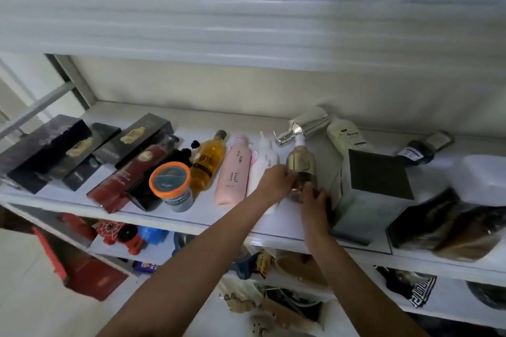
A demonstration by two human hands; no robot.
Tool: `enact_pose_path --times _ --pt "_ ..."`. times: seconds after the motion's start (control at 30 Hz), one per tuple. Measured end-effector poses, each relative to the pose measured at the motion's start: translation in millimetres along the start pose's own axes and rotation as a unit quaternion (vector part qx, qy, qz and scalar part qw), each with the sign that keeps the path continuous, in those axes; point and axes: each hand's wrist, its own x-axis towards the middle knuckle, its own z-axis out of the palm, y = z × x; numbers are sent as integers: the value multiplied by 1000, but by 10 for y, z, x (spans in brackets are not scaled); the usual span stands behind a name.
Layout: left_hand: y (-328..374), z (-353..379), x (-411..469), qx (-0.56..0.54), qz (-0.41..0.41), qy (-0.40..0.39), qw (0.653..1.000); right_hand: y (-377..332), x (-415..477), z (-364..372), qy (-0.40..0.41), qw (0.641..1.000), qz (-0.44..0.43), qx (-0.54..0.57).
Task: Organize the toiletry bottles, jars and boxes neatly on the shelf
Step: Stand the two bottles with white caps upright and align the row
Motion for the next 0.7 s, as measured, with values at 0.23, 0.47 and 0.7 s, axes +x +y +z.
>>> enact_pose_path --times 0.23,0.47,0.7 --pt "174 105 400 42 -38 -69 996 -118 298 48 -2 999 40 -17" --pt "72 74 525 31 -51 -60 996 -47 361 -79 -21 997 39 60" --pt "-56 -21 418 -39 23 -109 993 74 205 -248 -47 997 -38 50"
